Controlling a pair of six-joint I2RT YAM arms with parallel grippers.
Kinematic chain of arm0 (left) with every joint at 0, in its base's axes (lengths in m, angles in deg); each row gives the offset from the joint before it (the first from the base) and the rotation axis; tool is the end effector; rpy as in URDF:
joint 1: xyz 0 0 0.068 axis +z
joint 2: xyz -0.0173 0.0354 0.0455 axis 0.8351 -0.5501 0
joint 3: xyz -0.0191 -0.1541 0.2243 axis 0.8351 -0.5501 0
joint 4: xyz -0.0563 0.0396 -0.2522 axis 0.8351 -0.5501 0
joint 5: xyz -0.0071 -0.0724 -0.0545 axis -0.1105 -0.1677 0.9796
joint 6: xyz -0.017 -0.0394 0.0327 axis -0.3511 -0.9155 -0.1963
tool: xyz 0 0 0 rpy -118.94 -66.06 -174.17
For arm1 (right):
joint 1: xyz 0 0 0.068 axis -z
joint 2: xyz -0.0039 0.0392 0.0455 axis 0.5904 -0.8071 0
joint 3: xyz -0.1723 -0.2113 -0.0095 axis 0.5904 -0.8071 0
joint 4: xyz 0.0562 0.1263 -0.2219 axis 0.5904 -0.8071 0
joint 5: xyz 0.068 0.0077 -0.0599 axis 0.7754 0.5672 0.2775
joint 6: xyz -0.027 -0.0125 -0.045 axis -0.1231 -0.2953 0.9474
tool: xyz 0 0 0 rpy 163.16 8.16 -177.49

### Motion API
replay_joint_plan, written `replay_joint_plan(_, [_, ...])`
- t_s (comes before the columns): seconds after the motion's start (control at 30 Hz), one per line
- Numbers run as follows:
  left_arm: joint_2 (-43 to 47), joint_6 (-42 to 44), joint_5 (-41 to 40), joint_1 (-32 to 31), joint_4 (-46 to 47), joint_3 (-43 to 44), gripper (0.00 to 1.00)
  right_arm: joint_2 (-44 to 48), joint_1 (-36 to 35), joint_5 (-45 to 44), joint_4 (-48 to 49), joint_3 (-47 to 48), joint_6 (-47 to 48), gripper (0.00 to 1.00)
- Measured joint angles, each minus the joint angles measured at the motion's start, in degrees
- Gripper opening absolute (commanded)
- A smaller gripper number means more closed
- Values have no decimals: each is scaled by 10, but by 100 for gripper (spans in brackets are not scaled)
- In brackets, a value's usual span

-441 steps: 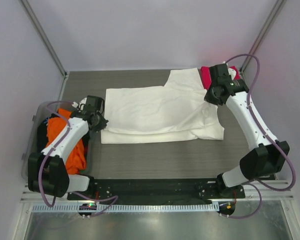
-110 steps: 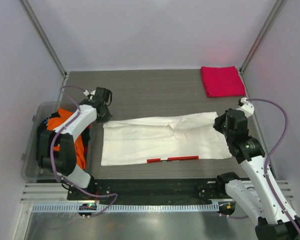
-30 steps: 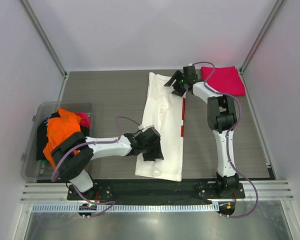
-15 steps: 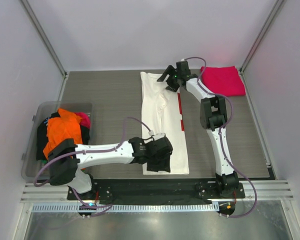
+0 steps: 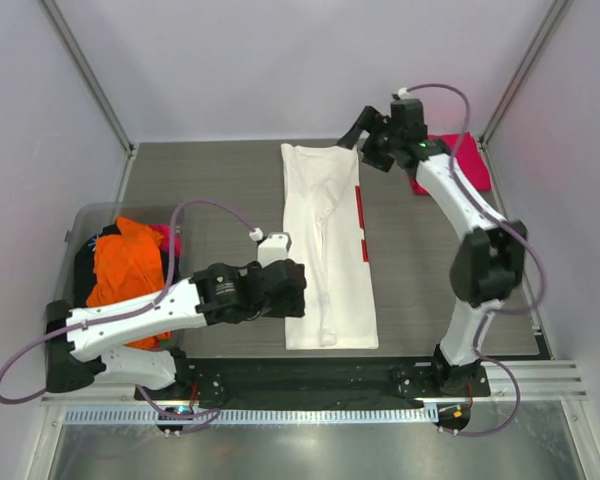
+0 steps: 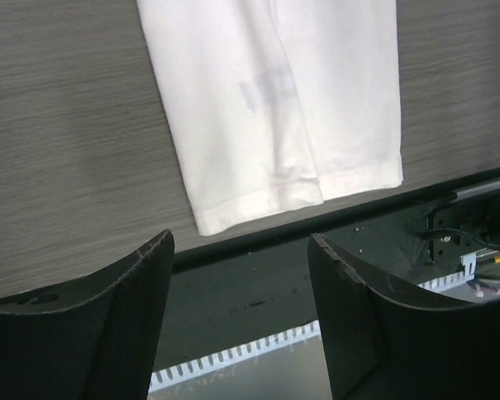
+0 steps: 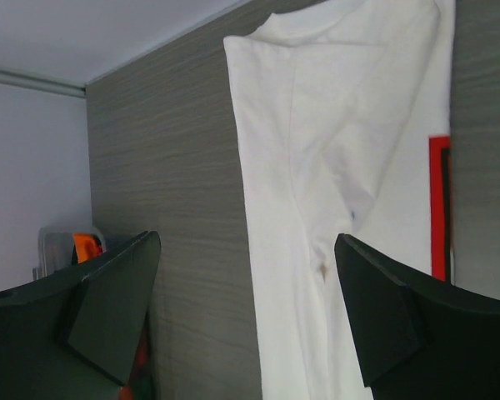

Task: Fold and stack the t-shirts
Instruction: Fold the tshirt

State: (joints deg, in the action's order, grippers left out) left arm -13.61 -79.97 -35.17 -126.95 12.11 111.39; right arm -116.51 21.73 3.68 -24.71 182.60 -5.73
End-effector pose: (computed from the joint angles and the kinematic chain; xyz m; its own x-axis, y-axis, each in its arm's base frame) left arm 0.0949 -0.2240 0.3094 -0.8375 -0.0533 -0.5438 0.1326 0.9456 -0.2969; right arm 0.4554 0.1257 0.3150 -0.6749 0.4661 -0.5720 0.0000 0.7752 0.6318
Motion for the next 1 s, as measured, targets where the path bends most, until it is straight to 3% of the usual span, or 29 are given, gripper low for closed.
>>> replay_joint_plan(0.23, [107,2,-25,14,21,-113,68,416,-33,-120,-44,-368,12,88])
replay_joint_plan(0.37, [138,0,-10,17,69,-197,66,548,-90,-163,-118,-553,-28,81])
replay_joint_plan(0.5, [135,-8,19,17,119,-255,63,605,-151,-183,-190,-685,-90,76])
replay_joint_plan(0.6, [132,-17,38,17,161,-285,63,643,-193,-187,-224,-728,-125,72])
replay_joint_plan(0.83, [120,-43,68,17,259,-339,63,650,-240,-184,-199,-775,-179,57])
replay_joint_plan(1.0, [88,-63,87,17,312,-370,63,638,-295,-183,-170,-812,-217,55])
